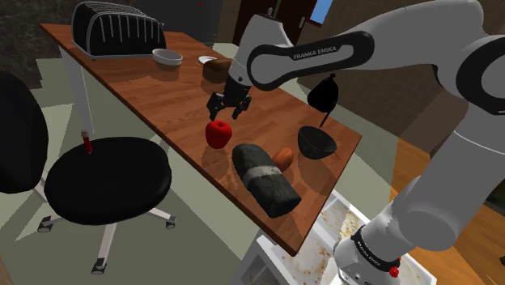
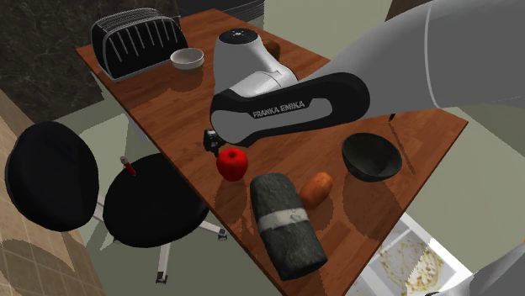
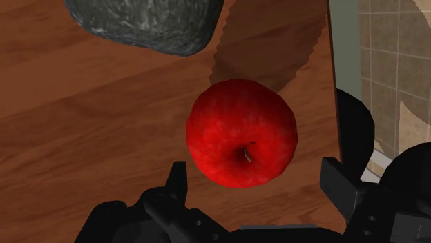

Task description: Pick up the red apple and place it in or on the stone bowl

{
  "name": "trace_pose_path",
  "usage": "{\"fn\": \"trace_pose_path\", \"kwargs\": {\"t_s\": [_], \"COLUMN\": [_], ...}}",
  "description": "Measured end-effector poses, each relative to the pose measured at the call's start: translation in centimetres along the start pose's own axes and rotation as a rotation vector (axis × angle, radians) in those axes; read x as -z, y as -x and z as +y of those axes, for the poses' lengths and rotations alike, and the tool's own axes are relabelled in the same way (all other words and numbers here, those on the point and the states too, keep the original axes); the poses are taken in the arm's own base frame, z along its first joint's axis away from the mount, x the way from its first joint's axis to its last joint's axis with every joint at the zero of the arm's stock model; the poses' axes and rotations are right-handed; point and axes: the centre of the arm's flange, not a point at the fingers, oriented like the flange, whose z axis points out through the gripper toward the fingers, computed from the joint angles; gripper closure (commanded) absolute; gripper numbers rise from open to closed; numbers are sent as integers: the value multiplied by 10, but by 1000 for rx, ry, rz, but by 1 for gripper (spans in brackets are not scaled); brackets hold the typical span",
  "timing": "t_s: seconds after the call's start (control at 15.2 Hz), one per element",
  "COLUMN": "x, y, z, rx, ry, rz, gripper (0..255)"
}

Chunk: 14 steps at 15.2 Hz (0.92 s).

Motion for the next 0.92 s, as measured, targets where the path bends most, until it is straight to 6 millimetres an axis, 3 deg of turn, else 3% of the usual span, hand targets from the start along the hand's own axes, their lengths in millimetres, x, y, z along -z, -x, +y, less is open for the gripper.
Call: {"fn": "trace_pose_path", "kwargs": {"t_s": [0.46, 0.53, 0.92], "x": [-8, -8, -8], "y": [0, 0, 0], "z": [0, 0, 0], "rx": [0, 0, 0], "ry": [0, 0, 0], "rz": [0, 0, 1], "gripper": [0, 255, 255]}}
